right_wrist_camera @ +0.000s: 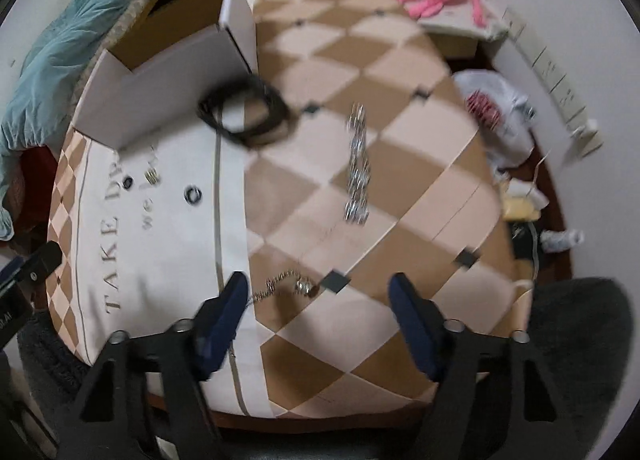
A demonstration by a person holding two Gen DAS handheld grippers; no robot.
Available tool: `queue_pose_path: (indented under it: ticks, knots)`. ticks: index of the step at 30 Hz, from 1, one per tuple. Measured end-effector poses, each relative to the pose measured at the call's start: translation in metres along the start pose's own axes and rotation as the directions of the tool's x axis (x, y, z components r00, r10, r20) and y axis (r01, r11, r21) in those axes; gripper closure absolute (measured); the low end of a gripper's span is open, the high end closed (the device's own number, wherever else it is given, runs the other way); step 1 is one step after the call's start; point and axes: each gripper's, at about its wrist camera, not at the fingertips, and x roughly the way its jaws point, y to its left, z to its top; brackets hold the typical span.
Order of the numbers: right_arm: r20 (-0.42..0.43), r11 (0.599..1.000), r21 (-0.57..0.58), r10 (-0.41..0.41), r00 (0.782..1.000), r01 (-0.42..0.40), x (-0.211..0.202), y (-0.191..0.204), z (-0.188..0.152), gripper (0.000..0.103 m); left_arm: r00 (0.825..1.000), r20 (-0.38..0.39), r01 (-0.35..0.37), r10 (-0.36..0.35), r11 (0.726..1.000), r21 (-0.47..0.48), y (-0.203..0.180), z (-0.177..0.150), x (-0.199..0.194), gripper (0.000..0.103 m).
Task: Organize jewelry
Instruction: 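Grasp a silver chain with the right tool while the left tool grasps a small black ring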
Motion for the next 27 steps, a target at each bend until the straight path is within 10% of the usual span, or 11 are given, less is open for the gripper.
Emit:
queue_pose_path:
  ticks: [3, 6, 23, 27]
  knots:
    - [0.043, 0.999, -0.041, -0.019, 0.999, 0.021, 0.003, 0.007, -0.008, 0.050, 1.000, -0.027, 0.001, 0.000, 1.000, 0.006, -0.002, -0.007, 0.010, 0.007]
    - [0.076, 0.997, -0.067, -0.044, 0.996, 0.049, 0.003, 0.011, -0.011, 0.091, 0.999, -0.034, 0.008, -0.008, 1.000, 0.008, -0.005, -0.010, 0.014, 0.007]
    - [0.196, 0.997, 0.078, 0.004, 0.981, -0.019, -0.020, -0.042, 0.026, 0.091, 0.980, -0.035, 0.199, -0.197, 0.977, 0.078, -0.083, 0.016, 0.038, 0.008]
    - [0.197, 0.995, 0.099, -0.012, 0.980, -0.008, -0.016, -0.046, 0.033, 0.091, 0.983, -0.027, 0.182, -0.180, 0.973, 0.140, -0.105, 0.018, 0.043, 0.032]
